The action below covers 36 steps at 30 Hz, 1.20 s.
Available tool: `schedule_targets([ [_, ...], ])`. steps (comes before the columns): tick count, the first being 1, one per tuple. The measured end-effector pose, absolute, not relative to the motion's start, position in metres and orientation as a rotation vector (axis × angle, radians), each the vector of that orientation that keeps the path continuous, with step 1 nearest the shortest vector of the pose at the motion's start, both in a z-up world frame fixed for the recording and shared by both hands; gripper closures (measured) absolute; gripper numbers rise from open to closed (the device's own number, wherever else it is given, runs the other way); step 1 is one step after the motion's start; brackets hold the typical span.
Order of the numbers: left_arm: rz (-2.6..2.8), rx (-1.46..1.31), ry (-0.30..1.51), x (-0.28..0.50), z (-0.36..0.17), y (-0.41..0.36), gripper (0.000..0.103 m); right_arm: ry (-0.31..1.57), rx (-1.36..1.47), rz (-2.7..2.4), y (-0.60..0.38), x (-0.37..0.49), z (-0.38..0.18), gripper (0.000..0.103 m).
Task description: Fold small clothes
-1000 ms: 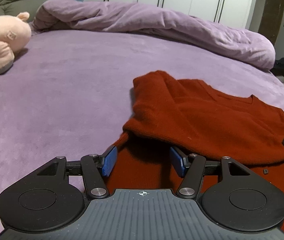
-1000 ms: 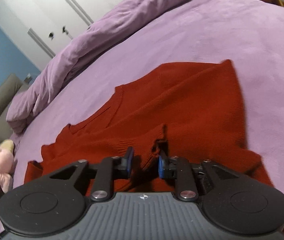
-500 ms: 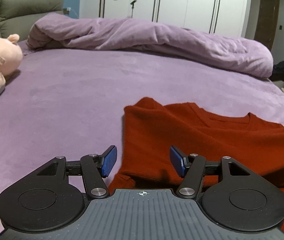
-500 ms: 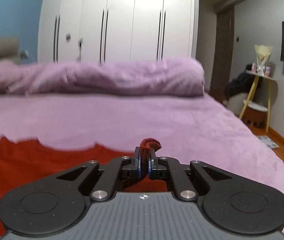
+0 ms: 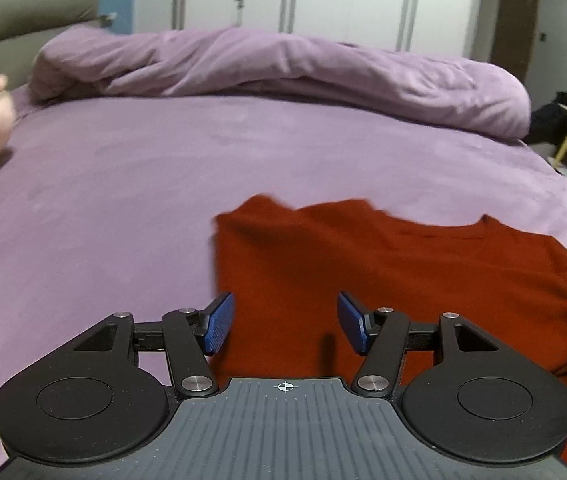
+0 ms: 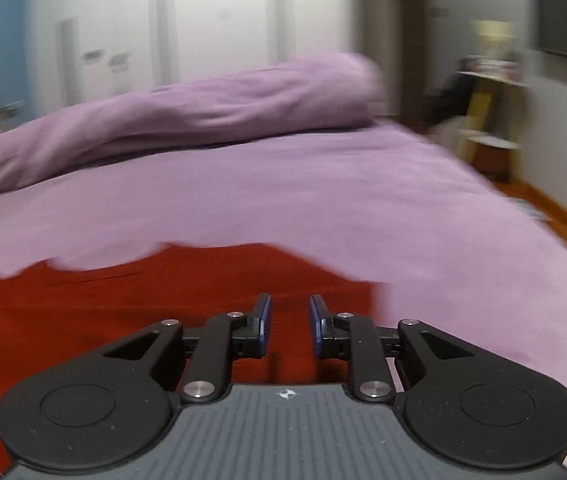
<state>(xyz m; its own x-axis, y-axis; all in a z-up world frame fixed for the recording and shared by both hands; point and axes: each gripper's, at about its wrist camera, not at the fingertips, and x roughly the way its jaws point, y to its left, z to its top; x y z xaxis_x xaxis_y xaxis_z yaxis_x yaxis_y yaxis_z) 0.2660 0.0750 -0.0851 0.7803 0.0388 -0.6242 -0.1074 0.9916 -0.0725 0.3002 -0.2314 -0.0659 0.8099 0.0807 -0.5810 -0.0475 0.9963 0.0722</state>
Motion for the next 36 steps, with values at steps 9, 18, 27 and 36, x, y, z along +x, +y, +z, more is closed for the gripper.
schedule_targets([
  [9,0.048,0.056,0.705,0.322,-0.12,0.044,0.025,0.662,-0.131,0.136,-0.2,0.34,-0.112,0.093],
  [18,0.068,-0.016,0.697,0.317,-0.12,0.061,0.019,0.657,-0.063,0.031,-0.229,0.336,-0.099,0.103],
  [27,0.039,0.025,0.701,0.267,-0.121,0.06,0.019,0.683,-0.039,0.044,-0.257,0.272,-0.095,0.089],
  [36,0.06,0.05,0.718,0.272,-0.118,0.06,0.017,0.664,-0.103,-0.018,-0.265,0.288,-0.101,0.089],
])
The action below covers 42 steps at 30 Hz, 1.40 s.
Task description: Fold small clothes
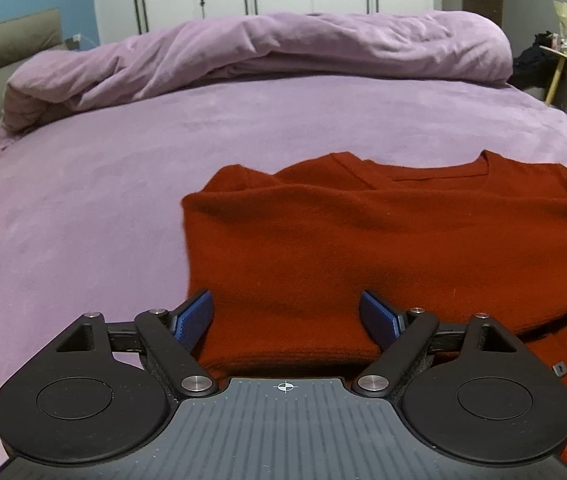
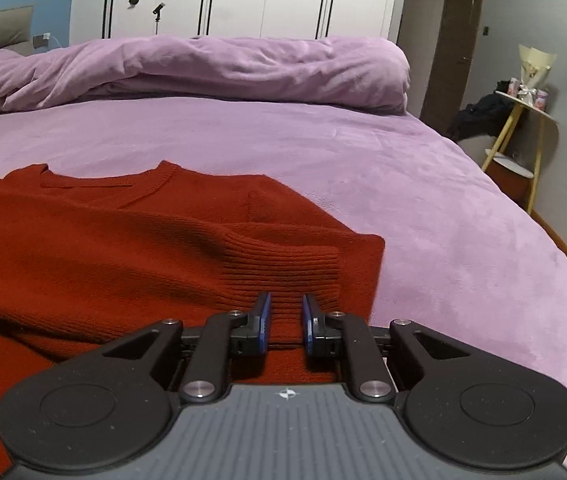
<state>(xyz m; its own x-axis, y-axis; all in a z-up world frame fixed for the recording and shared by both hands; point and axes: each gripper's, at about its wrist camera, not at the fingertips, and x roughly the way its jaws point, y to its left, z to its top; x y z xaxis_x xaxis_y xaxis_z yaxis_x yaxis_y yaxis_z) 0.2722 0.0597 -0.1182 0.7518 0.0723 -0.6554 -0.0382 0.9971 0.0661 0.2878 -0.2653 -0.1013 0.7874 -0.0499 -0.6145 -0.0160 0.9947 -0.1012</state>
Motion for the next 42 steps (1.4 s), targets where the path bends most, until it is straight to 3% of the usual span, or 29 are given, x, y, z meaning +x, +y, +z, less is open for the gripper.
schedule_targets([
  [6,0.08,0.033,0.736,0.249,-0.111,0.066,0.02,0.688,-0.044,0.001,-0.271,0.251,-0.082,0.082],
  [16,0.106,-0.022,0.786,0.245,-0.115,0.078,0.018,0.761,0.026,-0.039,-0.278,0.255,-0.083,0.082],
  [20,0.111,-0.033,0.801,0.243,-0.114,0.081,0.017,0.744,-0.128,-0.028,-0.267,0.247,-0.094,0.082],
  [24,0.111,-0.055,0.828,0.227,-0.104,0.084,0.02,0.76,-0.067,-0.039,-0.268,0.242,-0.076,0.08],
  [27,0.073,-0.021,0.836,0.196,-0.102,0.087,0.021,0.743,-0.01,-0.021,-0.274,0.21,-0.065,0.068],
  [33,0.08,-0.051,0.851,0.101,-0.096,0.102,0.02,0.79,0.164,0.011,-0.309,0.089,-0.065,0.055],
  [42,0.114,-0.21,0.956,0.018,-0.107,0.132,0.022,0.925,0.224,0.068,-0.33,0.005,-0.065,0.055],
])
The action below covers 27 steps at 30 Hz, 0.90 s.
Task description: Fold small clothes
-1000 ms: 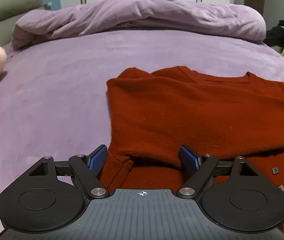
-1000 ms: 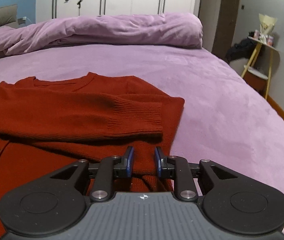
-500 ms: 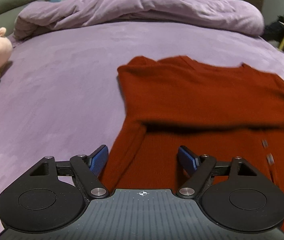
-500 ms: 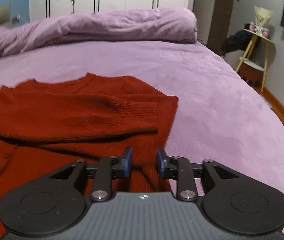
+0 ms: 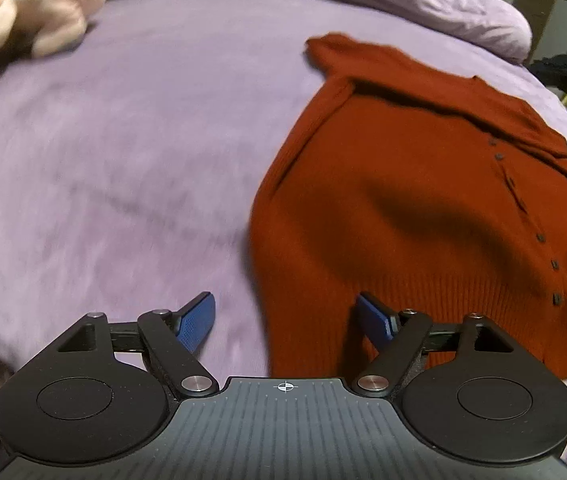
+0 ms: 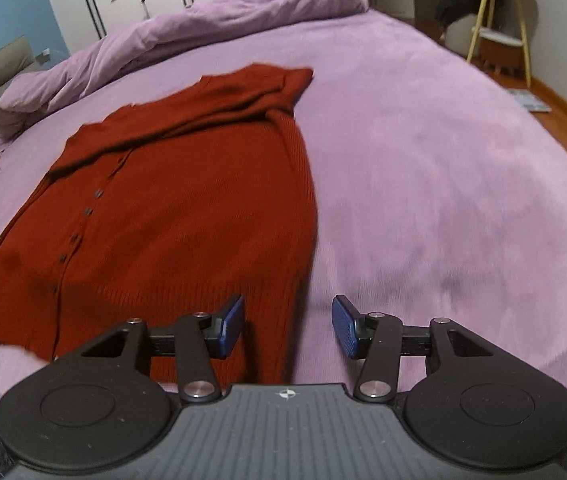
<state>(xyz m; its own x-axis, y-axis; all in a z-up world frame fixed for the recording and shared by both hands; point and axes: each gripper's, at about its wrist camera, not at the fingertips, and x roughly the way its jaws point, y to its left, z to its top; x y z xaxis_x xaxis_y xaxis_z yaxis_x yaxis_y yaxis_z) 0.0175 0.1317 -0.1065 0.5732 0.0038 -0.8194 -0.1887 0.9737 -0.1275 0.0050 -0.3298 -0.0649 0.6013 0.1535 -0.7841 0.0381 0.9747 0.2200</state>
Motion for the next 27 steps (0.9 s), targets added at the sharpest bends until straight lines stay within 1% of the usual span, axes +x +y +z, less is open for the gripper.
schedule_targets([
  [2,0.095,-0.241,0.948,0.012,-0.107,0.136,0.023,0.967,0.303,0.092,-0.333,0.007,-0.071,0.055],
  [5,0.071,-0.296,0.961,0.013,-0.108,0.142,0.029,0.977,0.401,0.117,-0.334,0.01,-0.079,0.056],
  [7,0.048,-0.326,0.961,0.013,-0.108,0.145,0.041,0.973,0.437,0.137,-0.333,0.01,-0.081,0.065],
  [8,0.043,-0.342,0.965,0.013,-0.108,0.147,0.046,0.977,0.448,0.139,-0.332,0.011,-0.083,0.067],
  [9,0.034,-0.357,0.966,0.012,-0.109,0.149,0.053,0.978,0.455,0.134,-0.333,0.012,-0.084,0.07],
  [10,0.025,-0.373,0.969,0.013,-0.11,0.151,0.056,0.979,0.461,0.131,-0.333,0.013,-0.085,0.076],
  [11,0.023,-0.378,0.975,0.013,-0.111,0.153,0.058,0.98,0.467,0.126,-0.334,0.012,-0.086,0.079],
  [13,0.018,-0.383,0.983,0.013,-0.111,0.155,0.075,0.984,0.493,0.118,-0.338,0.013,-0.089,0.089],
  [14,0.005,-0.396,0.988,0.013,-0.111,0.157,0.079,0.987,0.511,0.12,-0.34,0.013,-0.089,0.091],
  [15,-0.011,-0.416,0.994,0.015,-0.111,0.159,0.089,0.988,0.527,0.124,-0.343,0.014,-0.09,0.094],
  [16,-0.026,-0.446,1.0,0.016,-0.112,0.162,0.094,0.989,0.543,0.13,-0.344,0.014,-0.09,0.097],
  [20,-0.066,-0.537,0.97,0.015,-0.106,0.169,0.096,0.988,0.62,0.164,-0.35,0.016,-0.09,0.098],
  [27,-0.14,-0.654,0.766,0.029,-0.053,0.177,0.096,0.864,0.82,0.276,-0.365,0.033,-0.063,0.098],
])
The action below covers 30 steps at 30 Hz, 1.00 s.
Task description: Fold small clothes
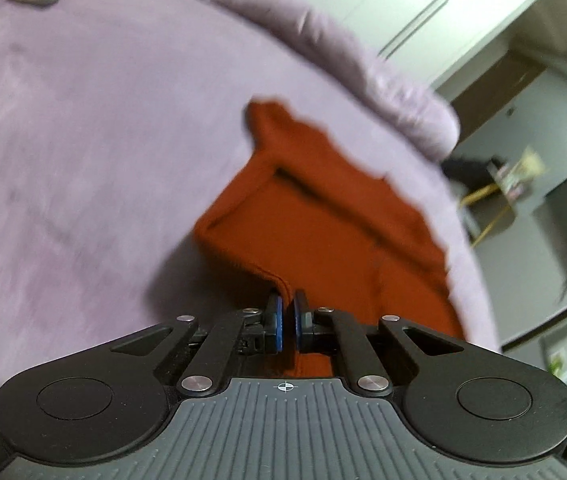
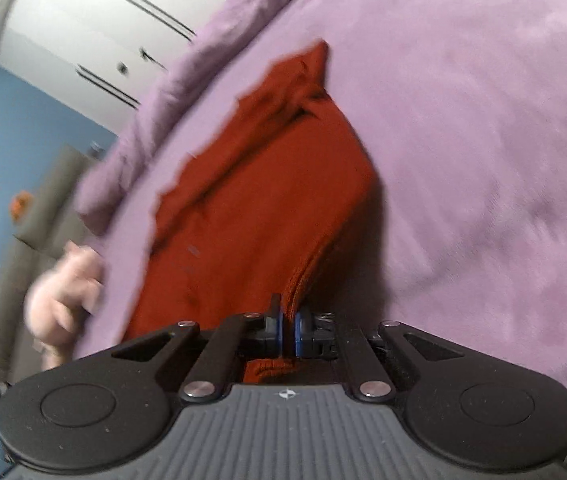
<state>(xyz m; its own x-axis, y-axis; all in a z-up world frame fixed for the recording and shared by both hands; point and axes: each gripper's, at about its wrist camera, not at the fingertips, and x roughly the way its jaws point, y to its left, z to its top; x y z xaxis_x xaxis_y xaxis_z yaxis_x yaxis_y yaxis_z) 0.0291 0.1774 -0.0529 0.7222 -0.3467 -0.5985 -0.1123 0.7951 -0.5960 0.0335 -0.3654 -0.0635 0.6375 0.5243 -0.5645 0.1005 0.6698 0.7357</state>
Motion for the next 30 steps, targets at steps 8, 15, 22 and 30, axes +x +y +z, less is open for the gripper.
schedule_targets([
  [8,-0.08,-0.549,0.702,0.088,-0.034,0.168,0.096,0.77,0.747,0.21,-0.357,0.095,-0.038,0.099],
  [15,-0.016,-0.496,0.764,0.137,-0.059,0.165,0.096,0.809,0.597,0.115,-0.34,0.149,-0.047,0.098],
  [22,0.025,-0.388,0.771,0.152,-0.072,0.165,0.061,0.818,0.373,0.084,-0.321,0.169,-0.054,0.094],
  [30,-0.095,-0.195,0.819,0.16,-0.09,0.16,0.044,0.787,0.219,0.14,-0.324,0.16,-0.055,0.057],
])
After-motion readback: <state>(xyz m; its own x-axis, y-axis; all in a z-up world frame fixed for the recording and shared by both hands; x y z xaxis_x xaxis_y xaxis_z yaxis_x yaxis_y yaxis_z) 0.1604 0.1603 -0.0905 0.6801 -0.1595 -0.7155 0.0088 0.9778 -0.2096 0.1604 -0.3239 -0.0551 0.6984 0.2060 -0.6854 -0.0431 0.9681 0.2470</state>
